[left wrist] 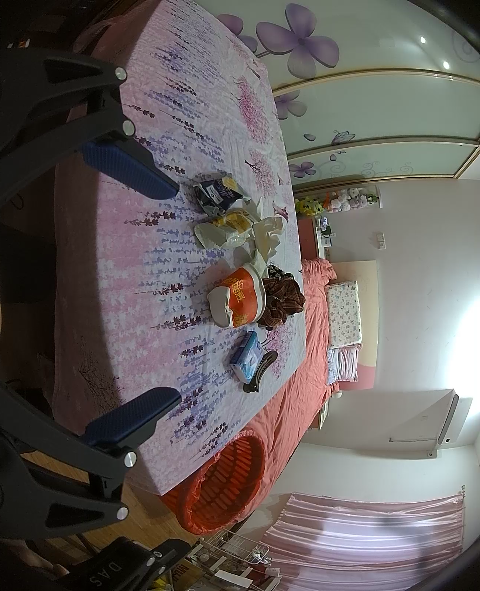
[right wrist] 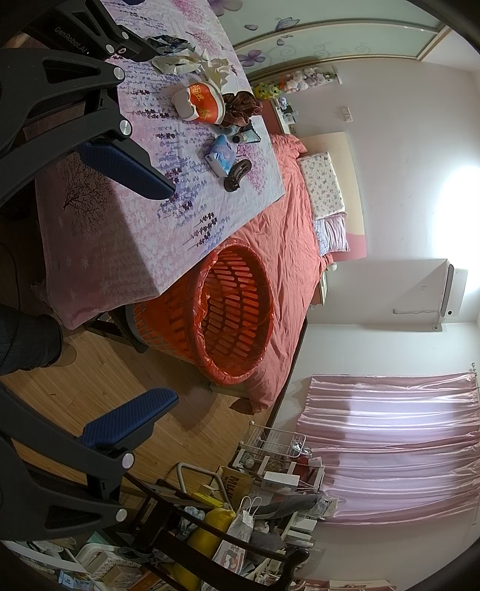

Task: Collect trash

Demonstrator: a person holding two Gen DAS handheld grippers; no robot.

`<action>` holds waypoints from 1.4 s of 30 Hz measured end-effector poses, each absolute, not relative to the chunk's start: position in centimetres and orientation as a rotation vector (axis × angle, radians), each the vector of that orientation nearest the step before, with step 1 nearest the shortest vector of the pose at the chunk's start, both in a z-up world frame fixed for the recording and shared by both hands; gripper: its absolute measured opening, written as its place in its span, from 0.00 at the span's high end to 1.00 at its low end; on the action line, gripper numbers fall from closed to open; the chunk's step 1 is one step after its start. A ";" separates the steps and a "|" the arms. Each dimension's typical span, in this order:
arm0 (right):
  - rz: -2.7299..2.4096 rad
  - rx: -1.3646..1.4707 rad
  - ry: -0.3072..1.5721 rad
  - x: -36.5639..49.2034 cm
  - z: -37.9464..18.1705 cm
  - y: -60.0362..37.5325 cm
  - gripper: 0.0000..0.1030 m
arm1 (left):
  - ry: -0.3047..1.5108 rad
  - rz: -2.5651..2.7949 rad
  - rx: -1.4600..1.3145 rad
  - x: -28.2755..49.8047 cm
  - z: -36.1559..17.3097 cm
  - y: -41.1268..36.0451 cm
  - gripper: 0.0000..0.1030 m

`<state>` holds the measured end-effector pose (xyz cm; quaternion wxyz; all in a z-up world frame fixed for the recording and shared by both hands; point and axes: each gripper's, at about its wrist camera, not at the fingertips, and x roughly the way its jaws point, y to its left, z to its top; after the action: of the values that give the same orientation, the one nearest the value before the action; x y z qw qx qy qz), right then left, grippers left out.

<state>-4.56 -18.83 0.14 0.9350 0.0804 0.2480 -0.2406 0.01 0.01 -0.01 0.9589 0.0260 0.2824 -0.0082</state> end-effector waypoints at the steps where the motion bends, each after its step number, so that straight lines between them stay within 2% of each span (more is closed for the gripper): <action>1: -0.492 0.164 0.507 -4.6 0.1 -18.8 0.02 | 0.573 -0.017 0.053 0.0 0.0 0.0 0.04; 42: -0.492 0.166 0.507 -5.0 0.1 -19.1 0.02 | 0.576 -0.017 0.051 0.0 0.0 0.0 0.04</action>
<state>-4.96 -19.11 0.06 0.9348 0.0811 0.2482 -0.2406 0.03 0.01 -0.01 0.9585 0.0253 0.2840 -0.0085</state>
